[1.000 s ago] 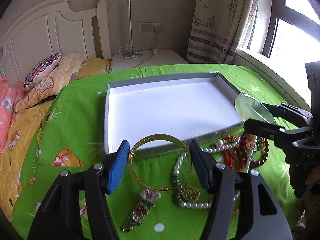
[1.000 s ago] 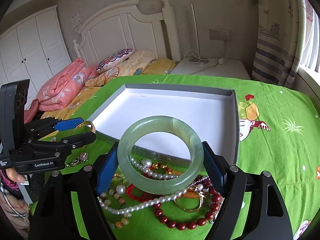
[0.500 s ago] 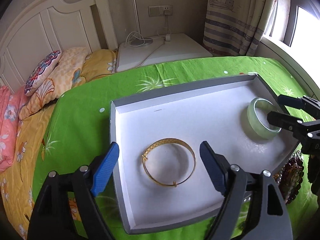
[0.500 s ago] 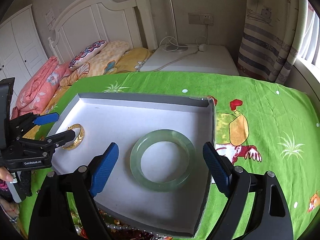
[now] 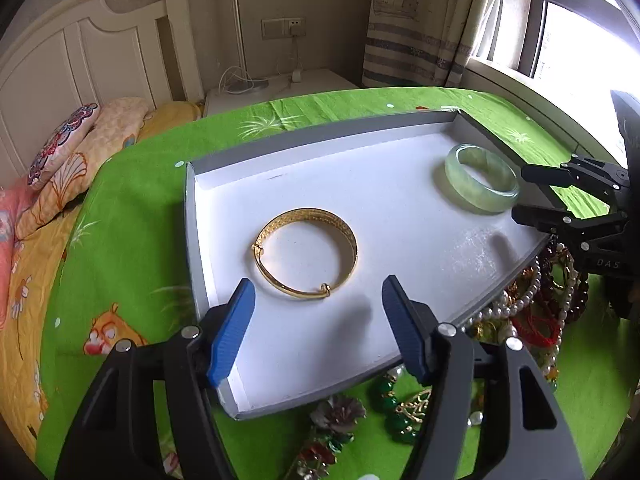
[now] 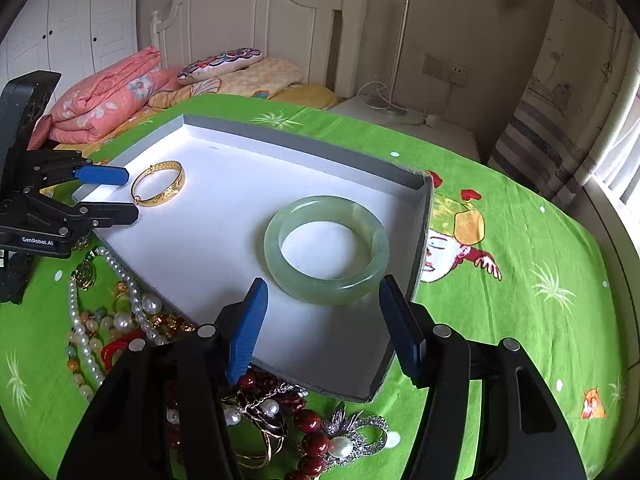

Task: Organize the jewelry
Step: 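Open both tools, releasing the bangles, and withdraw from the tray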

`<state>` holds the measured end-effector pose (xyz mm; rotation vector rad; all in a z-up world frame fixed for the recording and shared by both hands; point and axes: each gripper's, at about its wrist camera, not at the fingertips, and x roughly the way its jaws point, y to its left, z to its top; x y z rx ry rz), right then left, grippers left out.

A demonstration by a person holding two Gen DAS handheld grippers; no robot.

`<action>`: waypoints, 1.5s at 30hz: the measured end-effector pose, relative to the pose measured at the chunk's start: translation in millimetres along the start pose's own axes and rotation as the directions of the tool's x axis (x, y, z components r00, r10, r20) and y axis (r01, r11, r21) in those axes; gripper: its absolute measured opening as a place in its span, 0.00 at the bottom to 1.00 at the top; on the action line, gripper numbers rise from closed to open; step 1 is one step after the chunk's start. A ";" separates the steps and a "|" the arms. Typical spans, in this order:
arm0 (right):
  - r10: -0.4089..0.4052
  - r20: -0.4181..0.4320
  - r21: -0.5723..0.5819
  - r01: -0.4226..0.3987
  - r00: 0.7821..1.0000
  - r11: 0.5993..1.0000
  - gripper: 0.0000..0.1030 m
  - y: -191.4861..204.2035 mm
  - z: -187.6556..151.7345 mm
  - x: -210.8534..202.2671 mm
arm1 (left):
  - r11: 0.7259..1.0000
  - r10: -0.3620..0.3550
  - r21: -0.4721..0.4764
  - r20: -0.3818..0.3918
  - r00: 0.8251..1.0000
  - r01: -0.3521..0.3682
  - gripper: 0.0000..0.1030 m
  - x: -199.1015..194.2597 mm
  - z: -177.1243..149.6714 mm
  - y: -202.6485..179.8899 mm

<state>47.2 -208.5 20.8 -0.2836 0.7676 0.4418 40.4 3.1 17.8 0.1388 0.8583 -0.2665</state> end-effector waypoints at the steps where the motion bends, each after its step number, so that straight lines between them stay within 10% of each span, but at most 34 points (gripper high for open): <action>1: 0.002 -0.002 -0.003 -0.002 1.000 1.000 0.56 4.0 -4.4 -5.6 | 1.000 0.007 -0.011 0.007 1.000 -0.007 0.63 -7.7 -7.8 -4.5; 17: 0.056 0.049 0.040 -0.058 0.997 0.997 0.72 52.3 -74.8 -98.1 | 0.995 0.027 -0.097 0.020 0.999 -0.025 0.64 -90.0 -96.0 -51.0; 21: 0.041 0.212 0.066 -0.056 0.976 0.996 0.72 53.8 -90.6 -154.1 | 0.982 0.017 -0.189 0.211 0.977 0.024 0.97 -150.1 -120.3 -40.1; 24: -0.001 0.282 0.085 -0.024 0.960 0.996 0.72 46.1 -102.4 -184.3 | 0.965 0.068 -0.261 0.313 0.947 0.016 0.98 -189.3 -143.2 -17.8; 34: 0.001 0.304 0.220 -0.071 0.953 0.973 0.63 17.0 -133.1 -191.2 | 0.950 0.105 -0.309 0.177 0.979 -0.046 0.98 -189.2 -225.8 15.5; 45: 0.030 0.269 0.219 -0.091 0.963 0.972 0.63 30.8 -137.9 -176.3 | 0.993 -0.098 -0.055 0.048 0.994 0.101 0.98 -126.3 -163.0 -16.7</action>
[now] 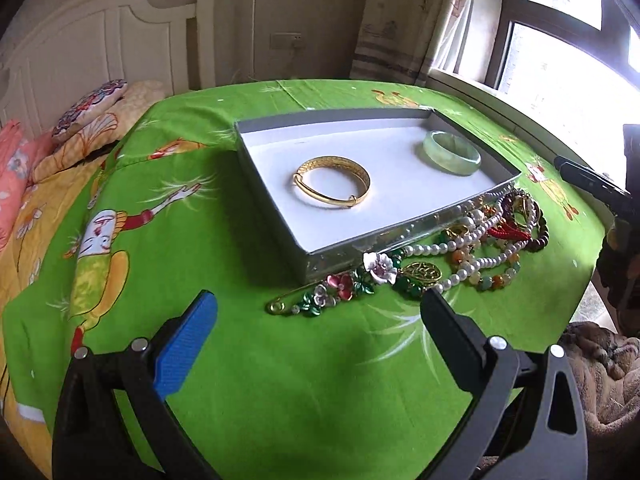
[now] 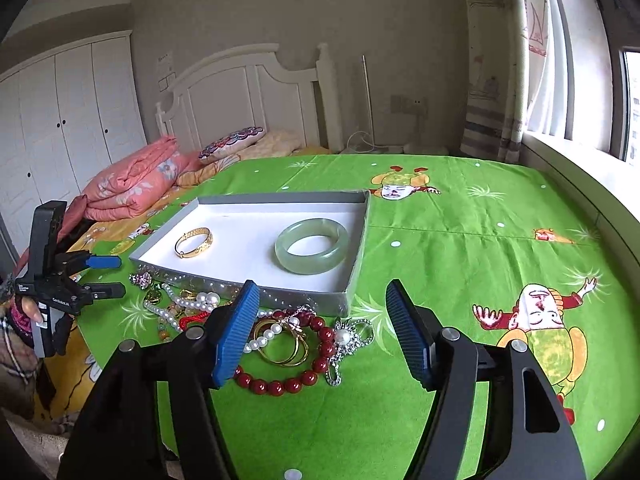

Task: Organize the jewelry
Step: 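Open both tools, releasing the bangles, and withdraw from the tray, then grasp the flower brooch pin with the left tool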

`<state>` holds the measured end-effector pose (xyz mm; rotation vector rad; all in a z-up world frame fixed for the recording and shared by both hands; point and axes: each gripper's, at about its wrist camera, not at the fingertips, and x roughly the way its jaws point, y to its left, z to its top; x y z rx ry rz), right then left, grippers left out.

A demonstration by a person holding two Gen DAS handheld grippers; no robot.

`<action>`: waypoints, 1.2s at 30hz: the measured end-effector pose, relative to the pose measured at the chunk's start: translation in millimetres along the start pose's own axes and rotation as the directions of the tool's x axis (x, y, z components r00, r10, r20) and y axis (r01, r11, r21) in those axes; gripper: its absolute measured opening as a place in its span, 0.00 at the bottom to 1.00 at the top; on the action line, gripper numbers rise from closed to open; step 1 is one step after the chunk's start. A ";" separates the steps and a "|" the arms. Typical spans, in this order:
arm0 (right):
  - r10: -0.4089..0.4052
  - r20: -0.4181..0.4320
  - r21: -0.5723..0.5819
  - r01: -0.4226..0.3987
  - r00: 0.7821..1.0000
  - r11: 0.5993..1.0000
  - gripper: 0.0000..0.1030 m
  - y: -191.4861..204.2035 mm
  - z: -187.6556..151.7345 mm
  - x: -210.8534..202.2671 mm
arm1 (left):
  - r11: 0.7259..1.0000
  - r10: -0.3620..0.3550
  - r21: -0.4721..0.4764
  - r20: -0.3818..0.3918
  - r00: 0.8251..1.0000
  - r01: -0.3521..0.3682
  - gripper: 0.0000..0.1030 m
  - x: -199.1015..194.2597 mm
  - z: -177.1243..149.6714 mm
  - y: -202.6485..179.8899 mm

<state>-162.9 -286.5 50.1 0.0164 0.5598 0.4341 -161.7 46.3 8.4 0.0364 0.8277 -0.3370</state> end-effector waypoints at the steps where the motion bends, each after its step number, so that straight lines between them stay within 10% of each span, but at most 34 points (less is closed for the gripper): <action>1: -0.002 0.002 0.002 0.002 1.000 1.000 0.63 -0.7 0.0 -1.1 | 1.000 -0.028 0.010 -0.024 0.999 0.028 0.98 7.3 5.0 0.4; 10: 0.002 -0.036 -0.001 -0.002 0.999 1.000 0.63 -5.8 -9.3 3.4 | 0.972 -0.179 0.131 -0.109 0.978 0.193 0.91 5.8 -8.8 -39.7; 16: -0.001 -0.047 0.017 0.002 0.999 1.000 0.63 -11.5 -14.7 3.2 | 0.994 -0.008 0.111 -0.033 0.999 0.011 0.90 -7.4 -21.0 -53.7; 21: -0.001 -0.042 -0.007 0.001 0.999 1.000 0.63 -7.4 -13.7 1.3 | 0.998 0.001 0.058 -0.037 0.999 0.001 0.48 -0.3 -4.0 -34.1; 27: 0.025 -0.081 -0.026 -0.028 0.996 0.999 0.59 -5.6 -19.4 5.8 | 0.997 0.025 0.079 -0.035 0.999 -0.022 0.43 7.3 -5.3 -36.3; 30: 0.061 -0.104 -0.062 -0.068 0.993 0.996 0.55 2.6 -24.2 6.3 | 0.997 0.051 0.066 -0.015 0.999 -0.050 0.17 4.0 -8.3 -34.7; 36: 0.107 -0.132 -0.133 -0.124 0.985 0.983 0.46 24.8 -26.2 8.6 | 0.993 0.116 -0.011 0.053 0.992 -0.116 0.14 -7.1 -25.7 -35.1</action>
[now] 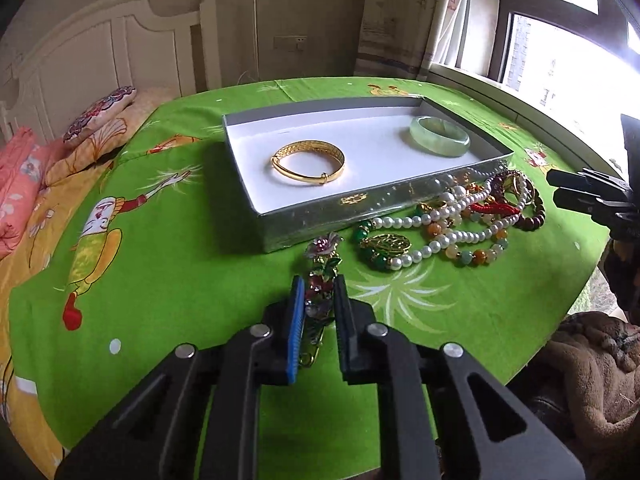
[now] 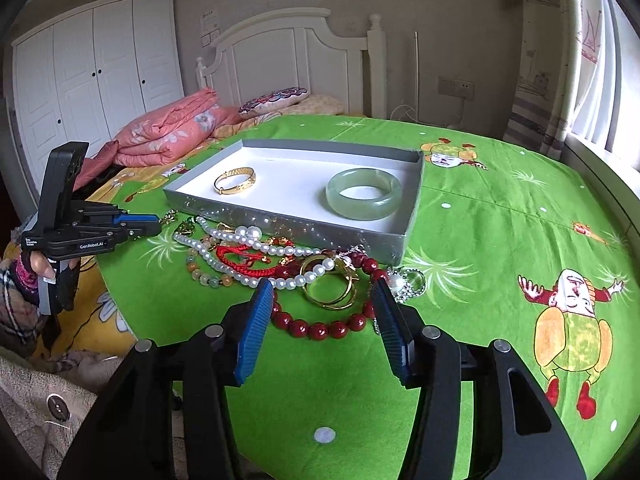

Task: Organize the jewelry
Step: 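Grasp the flower brooch pin with the left tool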

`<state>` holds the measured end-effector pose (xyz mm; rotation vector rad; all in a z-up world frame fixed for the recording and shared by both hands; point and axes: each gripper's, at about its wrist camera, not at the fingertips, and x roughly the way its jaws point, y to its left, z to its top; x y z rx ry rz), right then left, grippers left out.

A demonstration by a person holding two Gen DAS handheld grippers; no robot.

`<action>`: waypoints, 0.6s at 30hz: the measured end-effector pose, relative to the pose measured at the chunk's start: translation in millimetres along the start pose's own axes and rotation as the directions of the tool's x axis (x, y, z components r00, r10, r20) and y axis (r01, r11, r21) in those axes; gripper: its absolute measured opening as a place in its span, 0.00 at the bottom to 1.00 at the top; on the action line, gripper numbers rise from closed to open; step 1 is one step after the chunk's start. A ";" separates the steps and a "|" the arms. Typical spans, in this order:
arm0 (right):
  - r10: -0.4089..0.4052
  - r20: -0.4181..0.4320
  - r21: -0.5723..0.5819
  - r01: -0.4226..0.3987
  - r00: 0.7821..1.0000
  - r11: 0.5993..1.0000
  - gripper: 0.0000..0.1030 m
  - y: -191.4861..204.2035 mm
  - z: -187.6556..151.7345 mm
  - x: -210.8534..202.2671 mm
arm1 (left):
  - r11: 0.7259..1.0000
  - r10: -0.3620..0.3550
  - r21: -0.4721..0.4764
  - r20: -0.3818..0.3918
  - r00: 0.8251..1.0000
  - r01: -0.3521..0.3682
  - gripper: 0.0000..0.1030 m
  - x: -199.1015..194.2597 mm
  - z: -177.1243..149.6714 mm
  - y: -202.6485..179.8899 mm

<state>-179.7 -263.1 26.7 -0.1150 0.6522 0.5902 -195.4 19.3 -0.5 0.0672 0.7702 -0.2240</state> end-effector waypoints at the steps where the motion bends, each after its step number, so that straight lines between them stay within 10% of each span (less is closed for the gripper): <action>1: 0.000 -0.002 0.004 0.000 1.000 1.000 0.41 0.3 1.2 2.1 | 1.000 0.010 -0.011 0.008 1.000 -0.010 0.14 -1.5 -1.9 0.1; 8: -0.052 -0.063 0.023 0.054 0.997 0.998 0.25 -3.1 -1.8 16.3 | 0.999 0.045 -0.021 -0.012 0.999 -0.045 0.17 -0.2 0.9 -4.0; 18: -0.165 -0.155 -0.057 0.158 0.974 0.986 0.22 6.2 13.6 38.6 | 0.999 0.033 -0.007 -0.001 0.999 -0.033 0.55 5.2 0.4 -16.5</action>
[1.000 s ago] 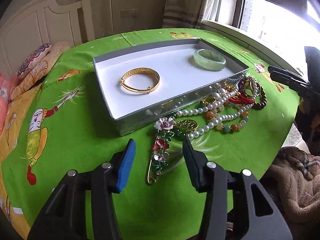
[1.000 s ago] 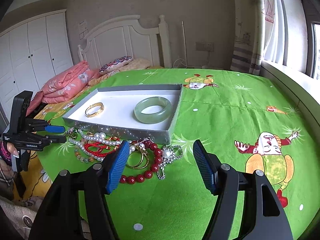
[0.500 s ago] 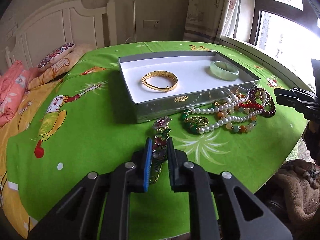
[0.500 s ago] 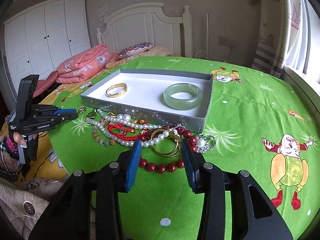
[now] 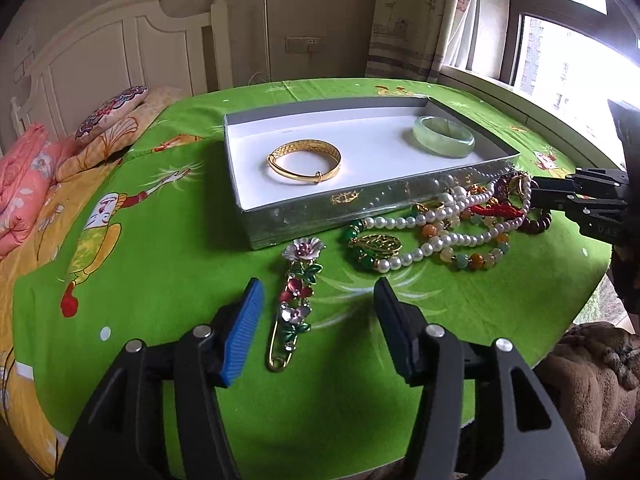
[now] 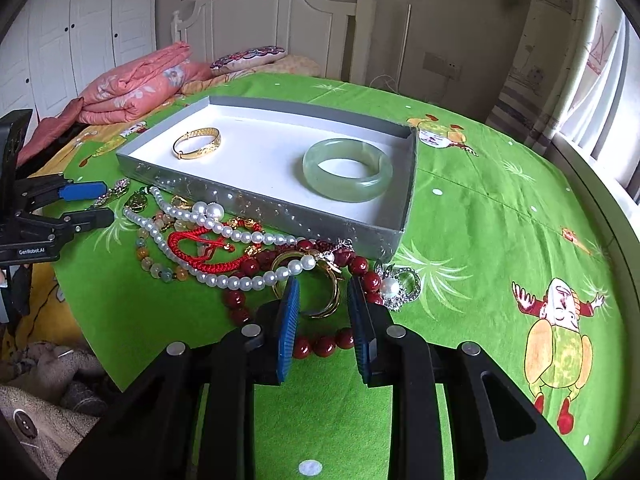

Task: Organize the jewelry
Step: 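Grasp the flower brooch pin with the left tool, then grasp the gold pearl ring with the right tool while the left tool lifts the brooch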

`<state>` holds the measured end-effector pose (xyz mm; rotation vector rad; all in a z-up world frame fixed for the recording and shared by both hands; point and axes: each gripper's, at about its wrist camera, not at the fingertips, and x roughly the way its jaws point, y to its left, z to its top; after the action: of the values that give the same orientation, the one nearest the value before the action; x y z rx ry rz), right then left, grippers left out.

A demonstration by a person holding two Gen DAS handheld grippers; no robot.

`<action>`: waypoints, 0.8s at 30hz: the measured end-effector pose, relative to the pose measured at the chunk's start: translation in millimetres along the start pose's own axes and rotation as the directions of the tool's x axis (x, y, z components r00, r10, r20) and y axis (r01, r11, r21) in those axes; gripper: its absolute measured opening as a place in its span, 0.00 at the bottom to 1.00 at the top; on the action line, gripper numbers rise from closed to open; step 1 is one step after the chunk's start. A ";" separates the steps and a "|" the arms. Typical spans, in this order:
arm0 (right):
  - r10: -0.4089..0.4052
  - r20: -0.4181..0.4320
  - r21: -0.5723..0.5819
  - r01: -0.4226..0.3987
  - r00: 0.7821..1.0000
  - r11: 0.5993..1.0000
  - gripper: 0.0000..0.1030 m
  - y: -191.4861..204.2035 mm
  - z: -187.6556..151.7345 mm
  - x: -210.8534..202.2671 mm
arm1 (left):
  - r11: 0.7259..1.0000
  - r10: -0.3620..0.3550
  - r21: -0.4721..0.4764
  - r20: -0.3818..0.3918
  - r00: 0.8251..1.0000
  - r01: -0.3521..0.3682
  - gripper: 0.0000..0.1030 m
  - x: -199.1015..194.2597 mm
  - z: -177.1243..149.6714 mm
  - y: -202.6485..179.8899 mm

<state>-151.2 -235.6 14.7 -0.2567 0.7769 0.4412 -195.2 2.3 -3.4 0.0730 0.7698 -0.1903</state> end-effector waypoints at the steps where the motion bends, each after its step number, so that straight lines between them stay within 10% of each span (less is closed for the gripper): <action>1: 0.008 -0.012 0.016 -0.007 1.000 1.000 0.20 -2.2 1.8 2.6 | 1.000 -0.002 -0.004 0.004 1.000 0.002 0.55 0.1 -0.1 0.8; 6: -0.061 -0.014 -0.044 0.060 0.998 0.997 0.07 4.3 -0.4 0.4 | 1.000 0.019 -0.014 0.024 1.000 -0.019 0.16 -3.8 -3.2 7.4; 9: -0.187 0.025 -0.155 0.189 0.982 0.970 0.06 15.8 -0.7 -11.4 | 0.999 0.011 -0.031 0.035 0.999 -0.010 0.15 -7.5 -6.7 12.8; 12: -0.373 0.142 -0.329 0.400 0.917 0.856 0.06 35.9 -3.8 -23.5 | 0.999 0.030 -0.024 0.044 0.999 -0.029 0.15 -9.9 -9.9 11.3; 17: -0.424 0.223 -0.323 0.477 0.878 0.817 0.06 29.5 1.5 -42.2 | 0.999 0.043 -0.014 0.057 0.997 -0.043 0.15 -13.9 -10.9 9.4; 24: -0.130 0.142 -0.049 0.139 0.981 0.989 0.06 -10.9 10.5 -52.7 | 0.999 -0.010 -0.050 0.084 0.996 0.014 0.15 -23.0 -7.6 15.2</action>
<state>-172.6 -256.3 60.7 -0.3284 0.6074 0.3505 -213.6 21.5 7.1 0.0126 0.6909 -0.1840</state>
